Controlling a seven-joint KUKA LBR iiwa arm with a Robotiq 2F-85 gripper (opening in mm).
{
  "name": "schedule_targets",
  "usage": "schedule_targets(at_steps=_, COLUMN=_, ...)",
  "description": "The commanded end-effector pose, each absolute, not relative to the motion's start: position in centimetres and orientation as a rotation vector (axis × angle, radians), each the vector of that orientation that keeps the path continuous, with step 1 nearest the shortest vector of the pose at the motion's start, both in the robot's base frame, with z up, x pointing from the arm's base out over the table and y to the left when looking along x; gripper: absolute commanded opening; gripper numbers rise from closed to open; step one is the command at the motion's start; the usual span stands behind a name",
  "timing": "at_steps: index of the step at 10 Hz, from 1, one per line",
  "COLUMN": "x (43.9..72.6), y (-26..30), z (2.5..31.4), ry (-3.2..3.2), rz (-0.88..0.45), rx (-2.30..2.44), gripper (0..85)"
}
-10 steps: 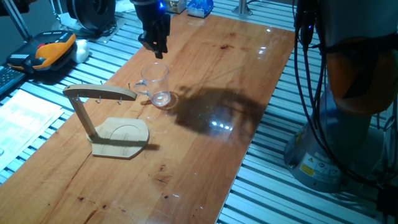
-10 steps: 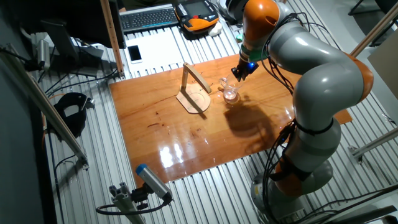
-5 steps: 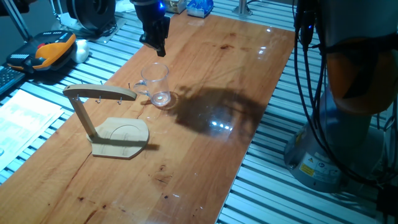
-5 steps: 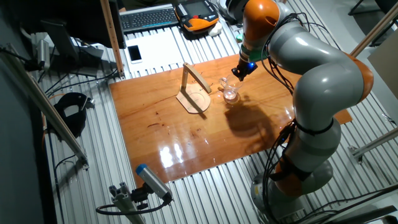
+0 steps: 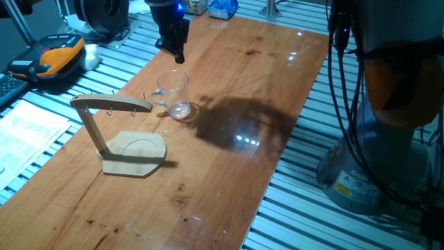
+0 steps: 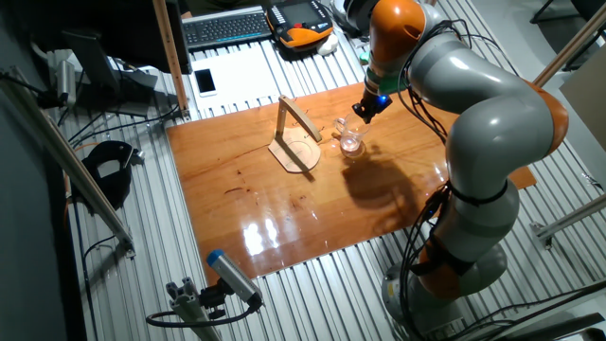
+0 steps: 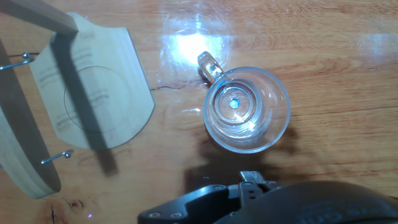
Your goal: Put the cup on the cup rack
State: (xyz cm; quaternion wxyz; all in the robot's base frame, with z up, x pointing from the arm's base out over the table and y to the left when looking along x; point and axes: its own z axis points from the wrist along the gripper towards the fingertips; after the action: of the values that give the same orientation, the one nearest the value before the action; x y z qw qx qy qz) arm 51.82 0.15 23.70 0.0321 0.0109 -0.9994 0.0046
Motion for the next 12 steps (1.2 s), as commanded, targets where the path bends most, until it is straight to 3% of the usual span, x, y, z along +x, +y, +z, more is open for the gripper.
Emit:
schedule_targets(at_steps=1, x=51.9, y=0.2, z=23.6, ry=-3.077, rz=0.011, rx=0.026, gripper=0.0)
schedule_targets(at_steps=6, x=52.7, y=0.9, z=23.6, ry=-3.050, rz=0.048, rx=-0.259, gripper=0.0)
schedule_targets(at_steps=11, x=53.6, y=1.2, z=23.6, ry=-3.008, rz=-0.049, rx=-0.369, gripper=0.0)
schedule_targets(at_steps=12, x=53.7, y=1.2, z=23.5, ry=-3.011, rz=-0.073, rx=-0.387, gripper=17.0)
